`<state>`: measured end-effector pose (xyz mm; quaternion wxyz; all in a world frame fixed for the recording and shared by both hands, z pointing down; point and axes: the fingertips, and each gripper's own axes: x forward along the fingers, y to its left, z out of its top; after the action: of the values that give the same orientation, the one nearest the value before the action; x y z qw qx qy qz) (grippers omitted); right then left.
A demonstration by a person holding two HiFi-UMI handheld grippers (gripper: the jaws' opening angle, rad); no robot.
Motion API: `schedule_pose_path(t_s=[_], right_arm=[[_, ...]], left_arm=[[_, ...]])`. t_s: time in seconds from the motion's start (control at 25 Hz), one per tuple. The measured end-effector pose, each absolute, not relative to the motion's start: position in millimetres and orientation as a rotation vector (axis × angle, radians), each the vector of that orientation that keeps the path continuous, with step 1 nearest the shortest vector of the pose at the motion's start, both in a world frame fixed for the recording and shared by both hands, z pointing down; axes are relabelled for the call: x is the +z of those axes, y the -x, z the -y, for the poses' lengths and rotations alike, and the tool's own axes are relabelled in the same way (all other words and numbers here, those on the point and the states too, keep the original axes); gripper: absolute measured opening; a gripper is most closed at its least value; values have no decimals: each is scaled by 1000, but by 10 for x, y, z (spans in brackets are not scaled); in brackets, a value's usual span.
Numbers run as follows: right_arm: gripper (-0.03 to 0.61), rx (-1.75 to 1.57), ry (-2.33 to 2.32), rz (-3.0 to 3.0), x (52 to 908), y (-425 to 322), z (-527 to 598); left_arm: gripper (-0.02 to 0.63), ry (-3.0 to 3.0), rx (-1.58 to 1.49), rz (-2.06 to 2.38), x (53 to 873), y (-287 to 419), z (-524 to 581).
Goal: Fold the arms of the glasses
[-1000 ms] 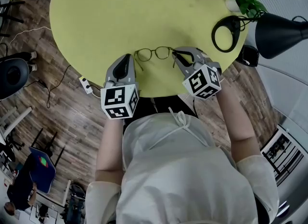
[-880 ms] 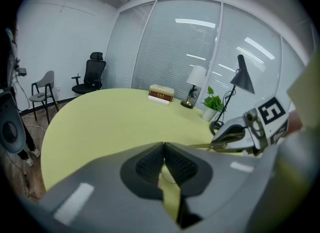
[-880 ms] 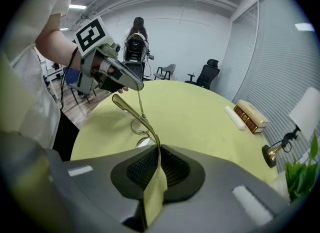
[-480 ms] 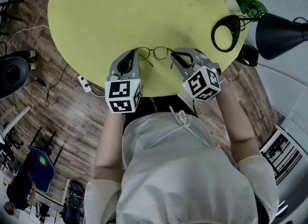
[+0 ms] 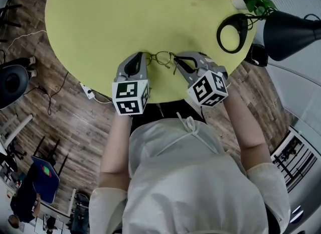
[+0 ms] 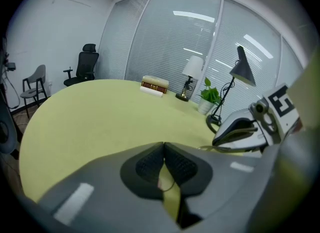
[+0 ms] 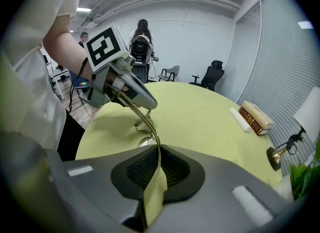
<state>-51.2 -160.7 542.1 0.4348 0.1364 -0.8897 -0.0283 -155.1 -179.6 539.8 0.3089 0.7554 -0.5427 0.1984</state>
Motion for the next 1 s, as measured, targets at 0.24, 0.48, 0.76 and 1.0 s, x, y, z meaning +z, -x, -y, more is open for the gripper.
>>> schedule_pose_path(t_s=[0.24, 0.48, 0.76, 1.0], right_arm=[[17, -57, -331, 2224, 5441, 494, 1574], [17, -27, -338, 2230, 5457, 461, 1538], [17, 4, -336, 2235, 5473, 413, 1489], [17, 31, -356, 2241, 5480, 391, 1485]], left_arm=[[6, -1976, 551, 1422, 5570, 1483, 1808], [6, -1982, 596, 1407, 5688, 1386, 1784], [6, -2002, 668, 1411, 5783, 1303, 1775], [6, -2019, 706, 1426, 5826, 1267, 1779]])
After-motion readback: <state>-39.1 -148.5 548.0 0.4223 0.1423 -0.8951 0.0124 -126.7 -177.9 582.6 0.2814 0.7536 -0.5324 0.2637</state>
